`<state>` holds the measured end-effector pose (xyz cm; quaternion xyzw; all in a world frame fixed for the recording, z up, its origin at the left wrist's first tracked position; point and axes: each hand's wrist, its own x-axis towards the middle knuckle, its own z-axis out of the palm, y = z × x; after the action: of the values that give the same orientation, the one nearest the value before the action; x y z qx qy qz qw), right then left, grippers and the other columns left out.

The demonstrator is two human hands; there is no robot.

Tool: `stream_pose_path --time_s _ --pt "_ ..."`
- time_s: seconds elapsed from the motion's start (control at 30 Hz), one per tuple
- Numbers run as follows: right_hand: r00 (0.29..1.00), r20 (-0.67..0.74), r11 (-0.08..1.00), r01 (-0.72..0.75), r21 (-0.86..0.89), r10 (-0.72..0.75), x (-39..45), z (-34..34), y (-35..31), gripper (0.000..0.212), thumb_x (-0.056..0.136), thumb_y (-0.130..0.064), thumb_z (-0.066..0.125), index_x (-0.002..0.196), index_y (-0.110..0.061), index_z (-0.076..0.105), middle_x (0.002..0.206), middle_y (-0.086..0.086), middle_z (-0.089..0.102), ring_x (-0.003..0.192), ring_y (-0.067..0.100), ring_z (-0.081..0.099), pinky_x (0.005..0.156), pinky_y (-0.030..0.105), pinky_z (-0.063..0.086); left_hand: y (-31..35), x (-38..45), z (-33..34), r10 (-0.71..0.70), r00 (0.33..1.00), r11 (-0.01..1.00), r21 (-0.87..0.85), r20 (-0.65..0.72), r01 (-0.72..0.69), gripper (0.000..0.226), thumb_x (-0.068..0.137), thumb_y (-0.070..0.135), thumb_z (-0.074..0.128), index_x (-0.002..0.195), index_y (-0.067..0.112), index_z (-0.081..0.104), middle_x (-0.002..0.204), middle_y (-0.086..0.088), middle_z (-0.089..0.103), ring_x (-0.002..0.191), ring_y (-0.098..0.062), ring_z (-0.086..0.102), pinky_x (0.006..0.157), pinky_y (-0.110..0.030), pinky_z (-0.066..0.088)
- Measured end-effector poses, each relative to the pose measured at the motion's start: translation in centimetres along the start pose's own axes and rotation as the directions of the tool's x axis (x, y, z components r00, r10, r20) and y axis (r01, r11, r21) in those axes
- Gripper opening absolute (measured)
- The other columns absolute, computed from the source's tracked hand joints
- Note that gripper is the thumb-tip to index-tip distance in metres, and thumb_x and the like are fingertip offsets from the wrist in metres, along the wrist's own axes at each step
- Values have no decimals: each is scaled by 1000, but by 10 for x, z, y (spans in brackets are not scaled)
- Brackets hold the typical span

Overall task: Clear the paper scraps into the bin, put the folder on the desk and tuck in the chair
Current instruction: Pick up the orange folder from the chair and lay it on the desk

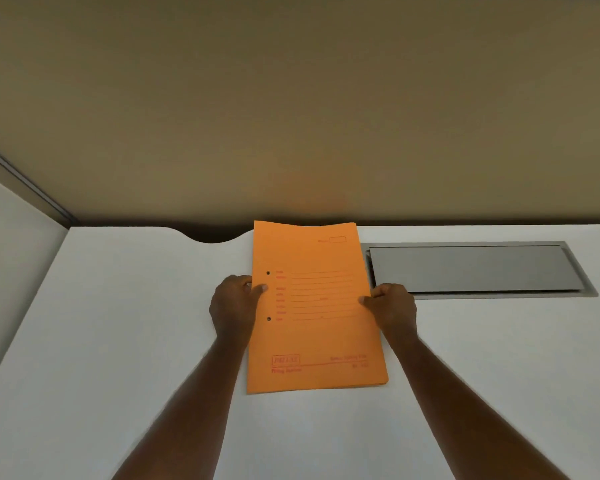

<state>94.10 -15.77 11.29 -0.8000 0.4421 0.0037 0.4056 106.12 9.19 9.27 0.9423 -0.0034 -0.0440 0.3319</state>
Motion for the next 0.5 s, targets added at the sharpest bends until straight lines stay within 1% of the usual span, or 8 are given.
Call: stream_pose_path --time_s 0.07,0.13,0.2,0.27,0.33,0.4,0.5 --pt "1000 -27 1000 4 -23 -5 2 4 0 18 83 -25 79 75 -16 66 74 -3 68 69 13 63 62 27 44 -6 4 3 11 1000 1000 30 -18 -11 39 88 54 65 101 18 74 94 -1 71 78 -16 63 72 -32 51" --pt "999 -45 999 10 -54 -13 2 8 -1 19 85 -26 77 77 -17 62 75 -5 65 69 11 60 61 27 42 -10 7 6 36 999 998 45 -18 -35 41 88 57 62 101 20 73 90 2 67 77 -17 64 70 -31 51" --pt "998 -59 997 16 -75 -21 1 12 -3 17 87 -26 74 84 -19 59 77 -7 63 69 11 59 59 26 42 -11 9 8 71 997 994 89 -11 -70 43 88 60 59 105 22 71 85 7 61 74 -14 61 68 -30 48" --pt "997 -70 997 27 -71 -32 -1 14 -4 20 87 -25 73 92 -20 54 81 -8 60 72 11 58 60 26 40 -13 11 9 100 995 988 117 -10 -98 46 88 62 57 110 24 70 83 9 58 72 -12 58 67 -30 48" --pt "997 -72 998 36 -57 -40 -1 14 -4 24 88 -23 73 95 -21 50 82 -7 59 72 11 58 61 26 40 -12 12 10 105 994 987 119 -2 -104 49 88 64 55 113 24 69 86 5 62 74 -12 58 69 -33 52" --pt "997 -67 998 39 -47 -43 0 15 -3 22 90 -22 72 95 -20 50 83 -6 59 73 13 59 61 26 40 -12 14 10 99 995 986 130 14 -100 52 88 65 53 118 25 67 91 2 66 76 -12 58 72 -36 54" --pt "997 -61 998 45 -47 -48 -1 16 -3 18 91 -21 69 95 -20 51 86 -4 61 78 17 62 63 27 41 -11 14 9 92 995 987 131 30 -95 56 87 67 49 122 26 65 95 1 67 78 -11 57 73 -35 52"
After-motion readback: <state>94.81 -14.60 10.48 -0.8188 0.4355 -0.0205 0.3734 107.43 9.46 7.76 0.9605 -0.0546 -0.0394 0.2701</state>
